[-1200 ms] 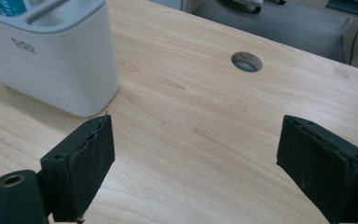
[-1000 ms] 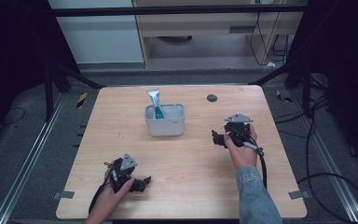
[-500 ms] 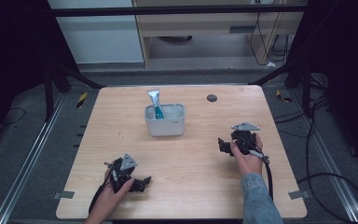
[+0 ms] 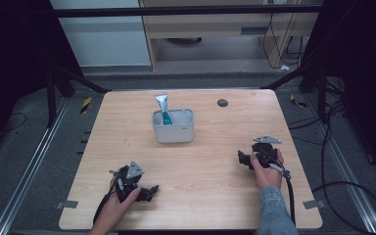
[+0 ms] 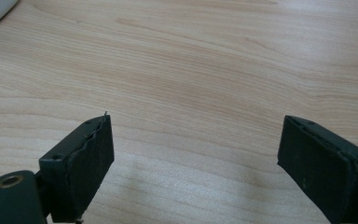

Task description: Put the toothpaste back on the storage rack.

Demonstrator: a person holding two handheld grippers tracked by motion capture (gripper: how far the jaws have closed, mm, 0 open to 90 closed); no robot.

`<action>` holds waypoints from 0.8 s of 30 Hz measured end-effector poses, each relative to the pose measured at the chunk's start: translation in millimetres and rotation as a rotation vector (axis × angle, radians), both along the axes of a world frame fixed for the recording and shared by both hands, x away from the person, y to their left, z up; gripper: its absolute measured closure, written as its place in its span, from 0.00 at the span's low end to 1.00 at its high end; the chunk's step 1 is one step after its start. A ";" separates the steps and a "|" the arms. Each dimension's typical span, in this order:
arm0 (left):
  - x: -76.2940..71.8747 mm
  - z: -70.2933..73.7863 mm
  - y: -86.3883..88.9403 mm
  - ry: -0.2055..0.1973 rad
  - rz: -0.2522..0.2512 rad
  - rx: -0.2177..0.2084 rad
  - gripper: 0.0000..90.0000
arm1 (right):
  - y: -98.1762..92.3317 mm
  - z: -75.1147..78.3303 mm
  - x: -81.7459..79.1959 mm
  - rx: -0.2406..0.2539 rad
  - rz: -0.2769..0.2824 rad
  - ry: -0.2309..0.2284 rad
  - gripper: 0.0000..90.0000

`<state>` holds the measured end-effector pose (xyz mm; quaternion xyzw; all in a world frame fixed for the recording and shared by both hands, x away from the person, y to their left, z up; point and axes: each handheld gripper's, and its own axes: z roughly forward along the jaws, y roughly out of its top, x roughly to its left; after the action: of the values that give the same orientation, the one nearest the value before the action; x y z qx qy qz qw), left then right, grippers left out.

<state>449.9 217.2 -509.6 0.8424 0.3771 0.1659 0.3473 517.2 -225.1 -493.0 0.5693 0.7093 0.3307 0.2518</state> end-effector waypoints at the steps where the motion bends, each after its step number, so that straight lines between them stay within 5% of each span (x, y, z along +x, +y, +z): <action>1: 0.0 0.0 0.0 0.000 0.000 0.000 0.00 | -0.4 -0.3 0.3 -0.001 0.000 0.001 0.12; 12: 0.0 0.0 0.0 0.000 0.000 0.000 0.00 | 1.8 -10.1 5.5 0.020 -0.024 0.033 0.11; 24: 0.0 0.0 0.0 0.000 0.000 0.000 0.00 | 10.0 -18.3 7.9 -0.028 -0.027 0.024 0.07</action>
<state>449.9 217.2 -509.7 0.8424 0.3770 0.1658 0.3474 525.1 -215.1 -511.3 0.5790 0.7092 0.3106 0.2558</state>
